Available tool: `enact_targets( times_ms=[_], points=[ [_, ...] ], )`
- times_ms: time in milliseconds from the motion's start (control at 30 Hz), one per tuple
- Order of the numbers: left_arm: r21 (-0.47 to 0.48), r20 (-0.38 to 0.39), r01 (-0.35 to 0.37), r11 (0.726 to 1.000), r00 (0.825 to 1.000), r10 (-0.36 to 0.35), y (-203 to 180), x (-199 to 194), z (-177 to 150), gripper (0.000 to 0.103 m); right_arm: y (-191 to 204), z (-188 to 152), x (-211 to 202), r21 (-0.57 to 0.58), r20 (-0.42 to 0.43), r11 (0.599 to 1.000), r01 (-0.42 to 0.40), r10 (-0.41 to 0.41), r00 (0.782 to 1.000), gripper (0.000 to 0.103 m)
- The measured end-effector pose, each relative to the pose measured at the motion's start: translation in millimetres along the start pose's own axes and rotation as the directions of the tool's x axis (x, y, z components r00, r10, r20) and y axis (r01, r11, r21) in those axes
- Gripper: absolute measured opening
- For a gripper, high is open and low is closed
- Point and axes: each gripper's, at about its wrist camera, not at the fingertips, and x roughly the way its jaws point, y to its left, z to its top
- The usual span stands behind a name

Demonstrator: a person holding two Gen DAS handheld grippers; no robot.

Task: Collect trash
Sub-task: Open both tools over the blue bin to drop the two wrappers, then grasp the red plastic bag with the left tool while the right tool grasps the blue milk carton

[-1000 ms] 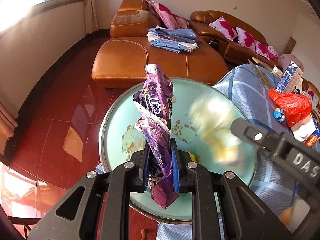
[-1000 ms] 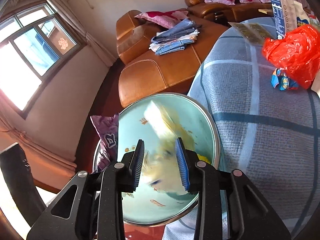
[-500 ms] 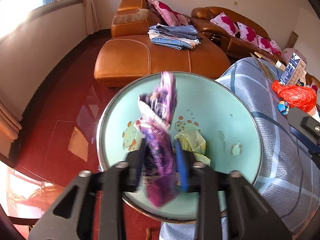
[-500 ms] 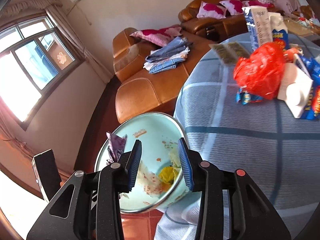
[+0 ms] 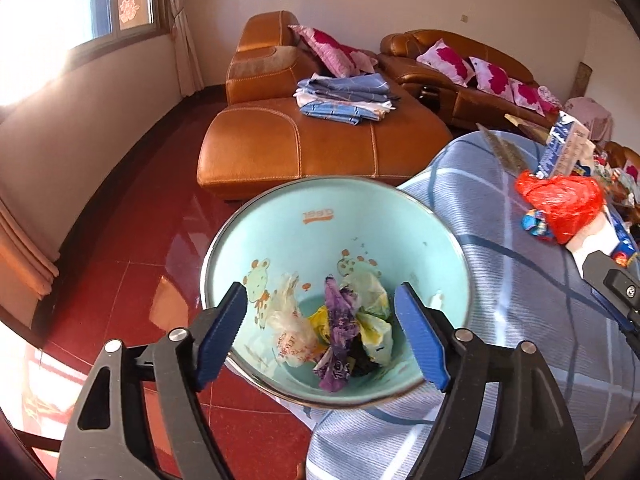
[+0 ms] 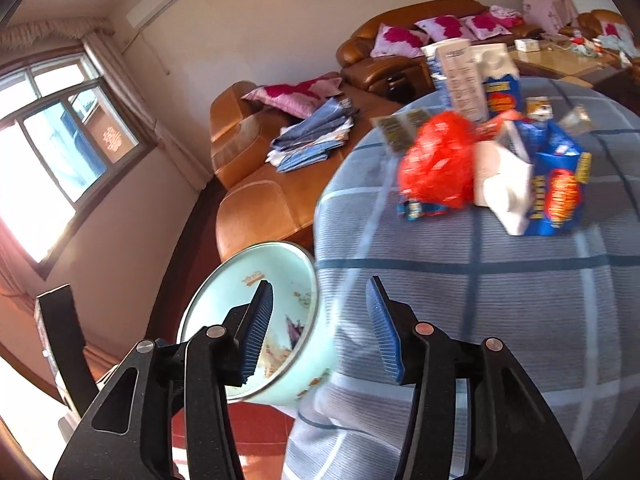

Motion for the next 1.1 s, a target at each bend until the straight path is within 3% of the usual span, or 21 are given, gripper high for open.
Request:
enact_targets(
  times_ms=[367, 700, 1000, 1100],
  points=[
    [0.025, 0.013, 0.039, 0.999, 0.999, -0.039, -37.1, -30.8, -17.5, 0.089, -43.0, -6.1, -46.0, 0.058, 0.062, 0.996, 0.073, -0.077, 0.995, 0.052],
    [0.111, -0.050, 0.133, 0.985, 0.991, -0.128, -90.9, -36.6, -49.3, 0.090, -112.9, -15.6, -77.3, 0.136, 0.070, 0.967, 0.216, -0.227, 0.971, 0.057],
    [0.180, -0.079, 0.162, 0.970, 0.985, -0.150, -121.1, -27.4, -59.1, 0.090, -152.6, -4.6, -81.4, 0.134, 0.080, 0.948, 0.288, -0.300, 0.951, 0.057],
    [0.191, -0.079, 0.160, 0.969, 0.986, -0.147, -125.6, -22.9, -54.0, 0.090, -158.1, 8.6, -72.5, 0.110, 0.081, 0.951, 0.289, -0.298, 0.951, 0.067]
  ],
)
